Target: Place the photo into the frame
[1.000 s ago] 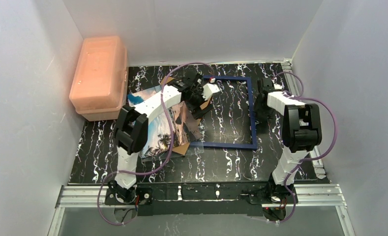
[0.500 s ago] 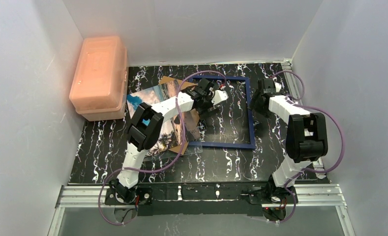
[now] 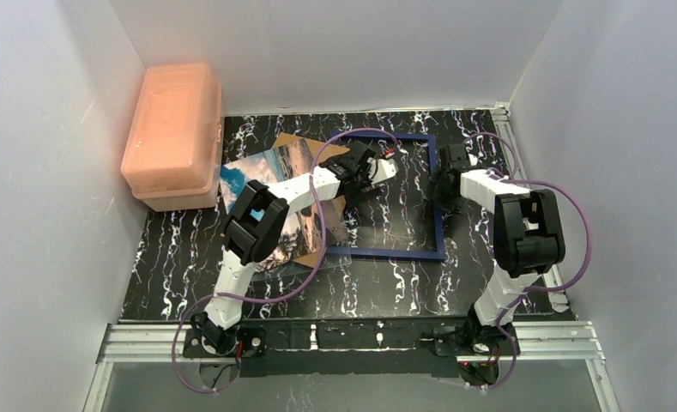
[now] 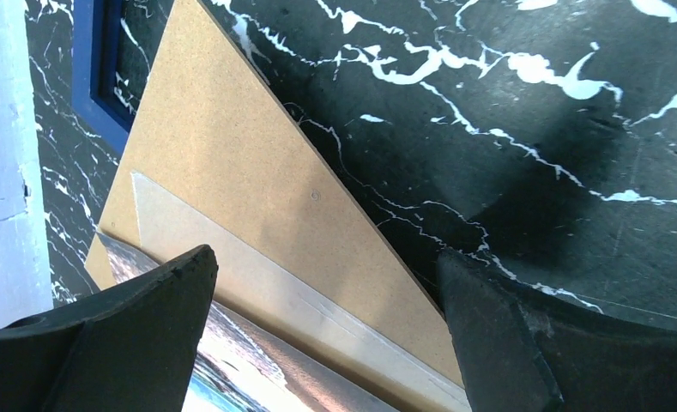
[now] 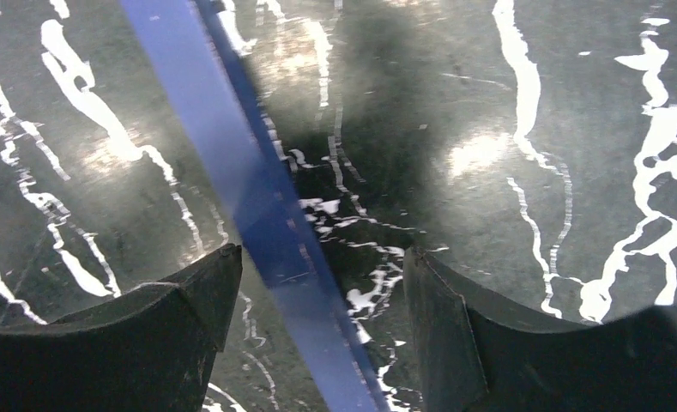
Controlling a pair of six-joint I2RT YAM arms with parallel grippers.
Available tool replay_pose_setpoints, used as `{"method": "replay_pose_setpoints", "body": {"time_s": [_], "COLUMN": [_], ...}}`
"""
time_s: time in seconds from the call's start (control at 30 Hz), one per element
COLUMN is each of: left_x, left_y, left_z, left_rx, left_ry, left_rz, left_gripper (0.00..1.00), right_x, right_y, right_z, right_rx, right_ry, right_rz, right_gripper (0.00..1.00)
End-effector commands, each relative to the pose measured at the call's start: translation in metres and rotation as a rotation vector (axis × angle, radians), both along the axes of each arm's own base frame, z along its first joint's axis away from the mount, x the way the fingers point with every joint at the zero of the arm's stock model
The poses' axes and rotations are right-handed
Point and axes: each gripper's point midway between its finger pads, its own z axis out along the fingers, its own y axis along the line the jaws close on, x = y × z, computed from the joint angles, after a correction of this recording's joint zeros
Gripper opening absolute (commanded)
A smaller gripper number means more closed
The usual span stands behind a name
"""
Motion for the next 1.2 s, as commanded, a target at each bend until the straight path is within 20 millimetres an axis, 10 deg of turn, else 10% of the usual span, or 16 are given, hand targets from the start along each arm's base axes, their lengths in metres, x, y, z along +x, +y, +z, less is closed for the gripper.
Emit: {"method": "replay_pose_setpoints", "body": {"time_s": [0.0,0.4,0.63,1.0,1.17], "left_x": [0.009,0.007,-0.007,-0.011,-0.013], "left_y": [0.022,0.035,0.043,0.060,0.076], "left_z": [0.003,0.022,0.034,0.067,0.063], "left_rx": [0.019,-0.069,-0.151,-0.290,-0.275], "left_ry": [-0.031,-0.046,0.005,0.070,0.081], "left_rz": [0.071,0.140,0.153,0.211,0.247], "left_gripper": [0.99,0.98,0.99,0.99,0.99], "right_x": [-0.006,-0.023,-0.023,0.003,0.012], "right_y": [-0.027,-0.107,-0.119,-0.081,0.006], "right_z": [-0.002,0.027,0.036,0.083,0.081], "right_rx": [-0.060,-0.460,-0.543,-0.572,-0.425], "right_ry": [0.043,0.096,0.094,-0.040,-0.134], "right_rz": [-0.077,-0.203,-0.253,-0.210,0.000], "right_gripper": [0.76,0.76,0.77,0.79,0.80]}}
